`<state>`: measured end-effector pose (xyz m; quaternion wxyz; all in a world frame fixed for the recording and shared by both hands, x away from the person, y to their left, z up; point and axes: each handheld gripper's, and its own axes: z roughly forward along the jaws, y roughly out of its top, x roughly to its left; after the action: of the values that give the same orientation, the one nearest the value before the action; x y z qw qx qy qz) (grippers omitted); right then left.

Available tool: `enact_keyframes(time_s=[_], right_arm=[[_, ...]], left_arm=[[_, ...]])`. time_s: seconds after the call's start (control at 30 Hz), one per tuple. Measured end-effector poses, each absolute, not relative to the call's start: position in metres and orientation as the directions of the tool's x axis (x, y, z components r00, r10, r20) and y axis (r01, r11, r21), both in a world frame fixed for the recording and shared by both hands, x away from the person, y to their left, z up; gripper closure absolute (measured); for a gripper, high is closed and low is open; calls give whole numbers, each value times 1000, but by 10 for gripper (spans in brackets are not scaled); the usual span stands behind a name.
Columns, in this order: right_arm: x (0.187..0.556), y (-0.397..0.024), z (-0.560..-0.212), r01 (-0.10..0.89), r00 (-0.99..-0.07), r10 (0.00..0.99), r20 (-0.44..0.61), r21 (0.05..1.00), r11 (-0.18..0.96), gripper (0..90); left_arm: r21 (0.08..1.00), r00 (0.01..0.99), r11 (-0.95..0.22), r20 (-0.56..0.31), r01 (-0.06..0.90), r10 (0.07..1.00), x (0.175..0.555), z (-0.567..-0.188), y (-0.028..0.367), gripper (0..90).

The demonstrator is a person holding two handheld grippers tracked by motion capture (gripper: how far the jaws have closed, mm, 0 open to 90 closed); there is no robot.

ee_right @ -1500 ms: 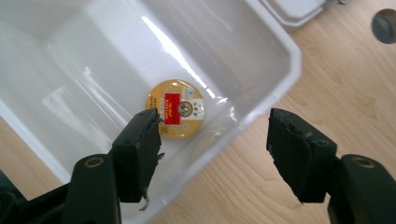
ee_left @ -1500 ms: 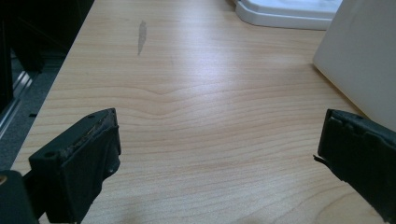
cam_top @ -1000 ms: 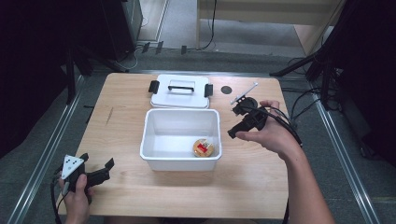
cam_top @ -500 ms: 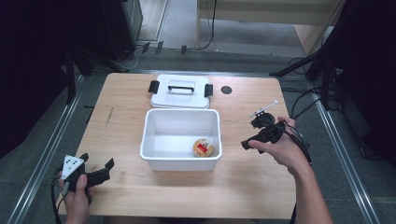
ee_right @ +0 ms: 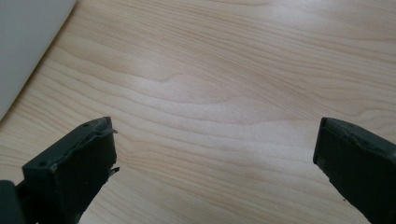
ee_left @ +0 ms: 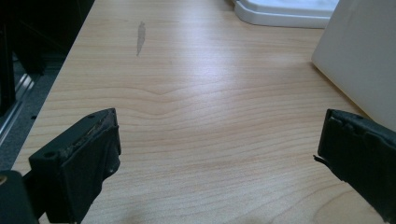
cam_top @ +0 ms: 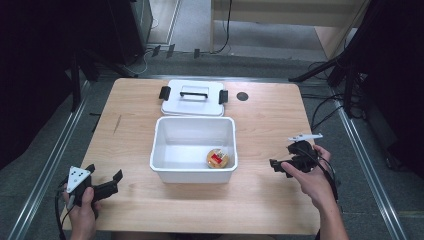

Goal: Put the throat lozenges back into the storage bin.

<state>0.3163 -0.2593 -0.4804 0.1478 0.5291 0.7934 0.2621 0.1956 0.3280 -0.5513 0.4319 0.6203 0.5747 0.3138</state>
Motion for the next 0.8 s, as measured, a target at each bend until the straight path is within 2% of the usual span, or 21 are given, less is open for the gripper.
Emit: enact_keyframes(time_s=[0.37,0.8], right_arm=[[288,-297,-507,705,-318,946,62,682,193,0],[240,-339,-535,573,-268,957,112,817,65,0]], left_arm=[[897,142,34,-107,440,984,195,-551,328,0],[900,131,35,-101,435,986,194,-551,327,0]])
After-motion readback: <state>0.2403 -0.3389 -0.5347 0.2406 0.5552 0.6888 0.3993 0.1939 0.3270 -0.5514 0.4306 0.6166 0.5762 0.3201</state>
